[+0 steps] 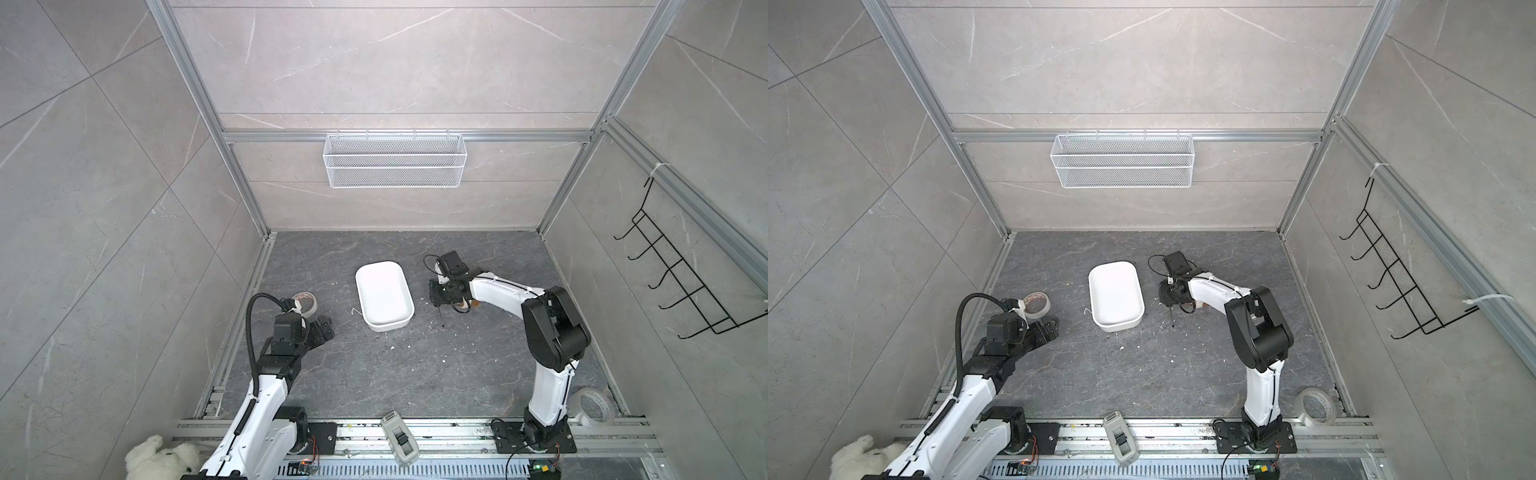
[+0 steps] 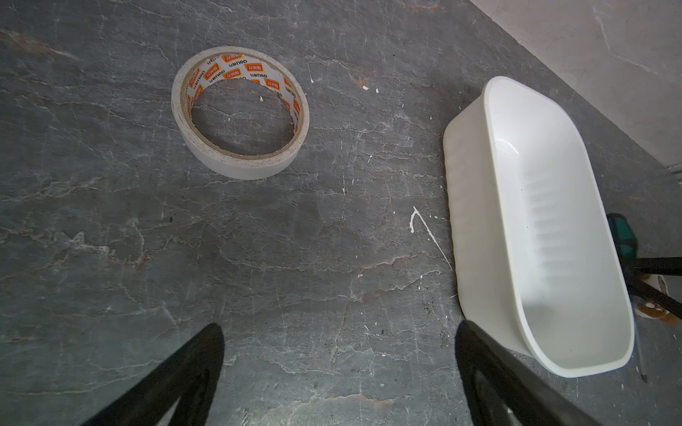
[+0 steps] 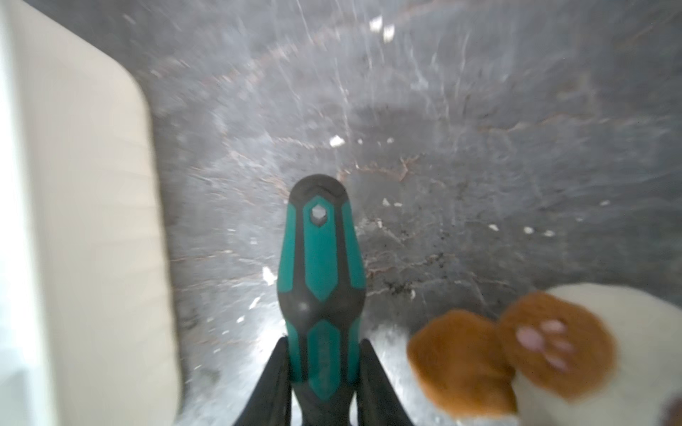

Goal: Put the screwdriver in the bin
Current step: Pick up the screwdriver from the center of the table, then place the screwdriver into the bin.

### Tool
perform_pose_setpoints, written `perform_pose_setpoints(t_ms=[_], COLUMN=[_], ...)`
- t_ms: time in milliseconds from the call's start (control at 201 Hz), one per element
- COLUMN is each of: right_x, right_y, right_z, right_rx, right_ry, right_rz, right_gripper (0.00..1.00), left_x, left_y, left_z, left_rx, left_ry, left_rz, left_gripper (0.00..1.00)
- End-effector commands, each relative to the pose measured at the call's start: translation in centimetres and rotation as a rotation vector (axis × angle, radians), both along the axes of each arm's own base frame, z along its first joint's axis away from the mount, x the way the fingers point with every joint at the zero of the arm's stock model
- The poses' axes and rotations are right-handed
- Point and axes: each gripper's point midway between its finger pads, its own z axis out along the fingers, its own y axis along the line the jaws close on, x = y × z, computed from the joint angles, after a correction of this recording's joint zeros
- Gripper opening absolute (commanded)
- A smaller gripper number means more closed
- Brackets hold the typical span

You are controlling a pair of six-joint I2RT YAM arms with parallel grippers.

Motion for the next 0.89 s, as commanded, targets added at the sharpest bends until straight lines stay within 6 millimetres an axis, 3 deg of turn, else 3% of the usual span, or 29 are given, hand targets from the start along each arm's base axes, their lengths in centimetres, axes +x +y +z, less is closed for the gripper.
perform_pose_setpoints(t_ms=[0, 159, 338, 627, 886], right_x=[0.4, -0.2, -0.9, -0.4, -0.2], right_y=[2.3, 6.2, 11.4, 16.7, 18.0], right_z=[5.7, 9.1, 10.2, 6.1, 3.5], right_rx=[0.112, 0.169, 0.264, 0.394, 0.408], right_ry=[-0.087, -0.147, -0.159, -0.03, 0.051], right_rz=[0.003, 0.049, 0.081, 0.044, 0.04], right_gripper=[0.17, 0.17, 0.17, 0.18, 0.19], left_x=[0.4, 0.4, 0.4, 0.4, 0.4], left_y=[0.3, 0.3, 0.4, 0.5, 0.4], left_z=[1.0, 1.0, 1.0, 0.9, 0.8], left_rx=[0.004, 0.005, 0.004, 0.006, 0.005], left_ry=[-0.015, -0.013, -0.013, -0.01, -0.005], left_rz=[0.02, 0.023, 0.026, 0.031, 0.029], left_gripper=[1.0, 1.0, 1.0, 1.0, 1.0])
